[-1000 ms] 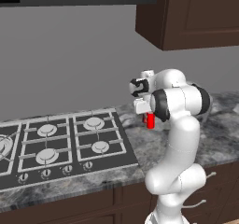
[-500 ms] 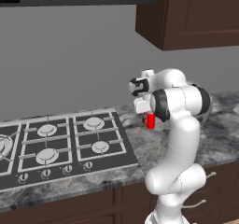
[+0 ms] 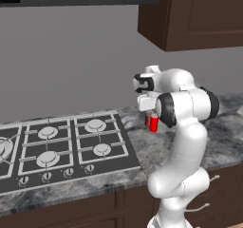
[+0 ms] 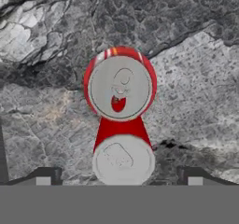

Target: Four empty soda cans are scattered around the kitchen. Gather all the cans and cluster them next to the stove for recycling.

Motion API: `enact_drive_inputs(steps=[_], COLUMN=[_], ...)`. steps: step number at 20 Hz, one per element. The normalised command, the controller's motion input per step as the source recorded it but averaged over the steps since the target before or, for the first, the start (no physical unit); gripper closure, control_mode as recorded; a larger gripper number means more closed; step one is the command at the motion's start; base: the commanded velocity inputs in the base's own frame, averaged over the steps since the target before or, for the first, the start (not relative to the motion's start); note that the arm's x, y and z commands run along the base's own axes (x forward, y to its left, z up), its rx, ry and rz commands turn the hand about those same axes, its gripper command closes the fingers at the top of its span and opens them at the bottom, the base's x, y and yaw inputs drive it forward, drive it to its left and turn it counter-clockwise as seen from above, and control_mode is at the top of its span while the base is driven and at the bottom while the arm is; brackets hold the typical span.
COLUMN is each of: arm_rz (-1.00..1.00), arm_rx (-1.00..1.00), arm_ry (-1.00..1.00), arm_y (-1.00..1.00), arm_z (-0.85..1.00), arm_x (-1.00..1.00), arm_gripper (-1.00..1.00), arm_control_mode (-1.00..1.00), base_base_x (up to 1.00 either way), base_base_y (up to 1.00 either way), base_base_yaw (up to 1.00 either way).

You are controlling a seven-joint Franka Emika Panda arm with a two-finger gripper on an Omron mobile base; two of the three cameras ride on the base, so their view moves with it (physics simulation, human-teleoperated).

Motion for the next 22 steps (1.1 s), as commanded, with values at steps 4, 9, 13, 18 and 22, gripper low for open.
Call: enact_drive_inputs(steps=[4,9,13,18,22], arm_rz=[-0.05,-0.01,-0.03,-0.02,0.00], arm_rx=[0.00,0.00,0.00,0.00,0.00], arm_ry=[-0.11,-0.18,-0.07,-0.03,0.00], arm_y=[-0.02,-0.17,-0.12,-0.01,0.00], arm_z=[0.09,0.05,0.21,0.24,0.29], arm_x=[-0.87,-1.00,-1.00,-1.00,-0.89], arm_gripper=[-1.00,-1.00,-1.00,-1.00,-1.00], arm_control_mode=[-1.00,-1.00,-1.00,-1.00,-1.00], base_base_x=[0.00,0.00,0.00,0.00,0.00], base_base_y=[0.00,0.00,0.00,0.00,0.00], base_base_yaw=[0.00,0.00,0.00,0.00,0.00])
